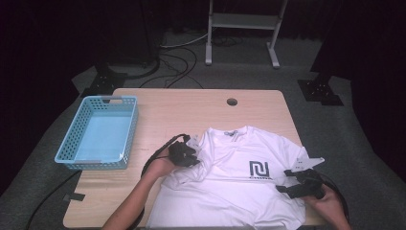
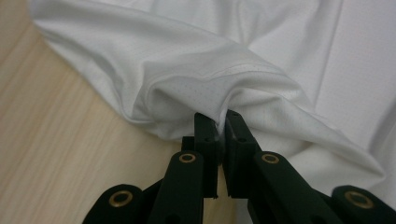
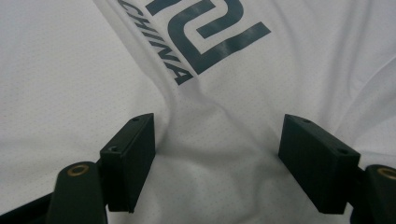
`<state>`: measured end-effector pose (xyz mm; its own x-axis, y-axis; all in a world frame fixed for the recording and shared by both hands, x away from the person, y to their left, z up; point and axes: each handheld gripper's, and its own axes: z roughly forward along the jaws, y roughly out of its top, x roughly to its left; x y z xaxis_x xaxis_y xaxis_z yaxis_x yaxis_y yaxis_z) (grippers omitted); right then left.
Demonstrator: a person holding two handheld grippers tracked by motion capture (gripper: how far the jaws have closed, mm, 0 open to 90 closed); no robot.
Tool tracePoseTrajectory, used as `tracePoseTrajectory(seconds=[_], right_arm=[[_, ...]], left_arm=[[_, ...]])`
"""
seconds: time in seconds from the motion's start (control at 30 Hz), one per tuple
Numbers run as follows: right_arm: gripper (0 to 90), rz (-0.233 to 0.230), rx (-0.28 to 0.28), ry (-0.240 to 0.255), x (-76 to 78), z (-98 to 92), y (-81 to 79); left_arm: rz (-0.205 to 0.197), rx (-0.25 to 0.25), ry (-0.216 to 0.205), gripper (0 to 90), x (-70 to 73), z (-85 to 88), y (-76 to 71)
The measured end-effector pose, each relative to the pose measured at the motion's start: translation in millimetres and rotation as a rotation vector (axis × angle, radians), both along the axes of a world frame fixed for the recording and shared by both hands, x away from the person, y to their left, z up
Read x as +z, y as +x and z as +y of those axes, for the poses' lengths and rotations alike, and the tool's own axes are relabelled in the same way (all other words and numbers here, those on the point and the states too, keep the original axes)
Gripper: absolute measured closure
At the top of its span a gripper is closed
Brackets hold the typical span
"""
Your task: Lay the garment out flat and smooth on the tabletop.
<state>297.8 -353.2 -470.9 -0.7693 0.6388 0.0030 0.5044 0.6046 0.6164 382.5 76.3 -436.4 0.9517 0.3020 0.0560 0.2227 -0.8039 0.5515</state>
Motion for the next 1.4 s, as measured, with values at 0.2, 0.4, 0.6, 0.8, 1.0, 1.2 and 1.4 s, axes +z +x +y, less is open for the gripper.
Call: tracePoseTrajectory(seconds=[0.2,0.4,0.6,0.8,1.0,1.2,1.4], right_arm=[[26.6,0.006,-0.002,-0.004,0.5,0.8,0.9],[26.6,0.006,-0.004,-0.005,0.6,1.0,0.8],[26.6,0.005,-0.006,-0.004,0.5,1.0,0.6],[26.6,0.004,-0.004,-0.004,0.4,0.9,0.6],[26.6,-0.001,-0.002,0.001,-0.1,0.5,0.4],[26.6,-0.002,-0.005,0.002,-0.2,0.6,0.3],[26.6,-0.002,-0.005,0.002,-0.2,0.6,0.3]], left_arm=[[-0.007,0.032,-0.104,85.9,1.6,-4.5,4.8],[-0.01,-0.09,-0.102,85.5,2.3,-47.9,0.3],[0.004,-0.131,-0.069,74.1,-6.8,-60.3,-3.9],[0.0,-0.038,-0.095,61.2,-0.9,-27.6,-0.2],[0.031,-0.051,-0.094,73.8,-6.0,-17.4,0.6],[0.039,-0.11,-0.031,74.6,-18.4,-35.5,0.7],[0.032,-0.075,-0.014,87.8,-14.8,-30.6,1.2]])
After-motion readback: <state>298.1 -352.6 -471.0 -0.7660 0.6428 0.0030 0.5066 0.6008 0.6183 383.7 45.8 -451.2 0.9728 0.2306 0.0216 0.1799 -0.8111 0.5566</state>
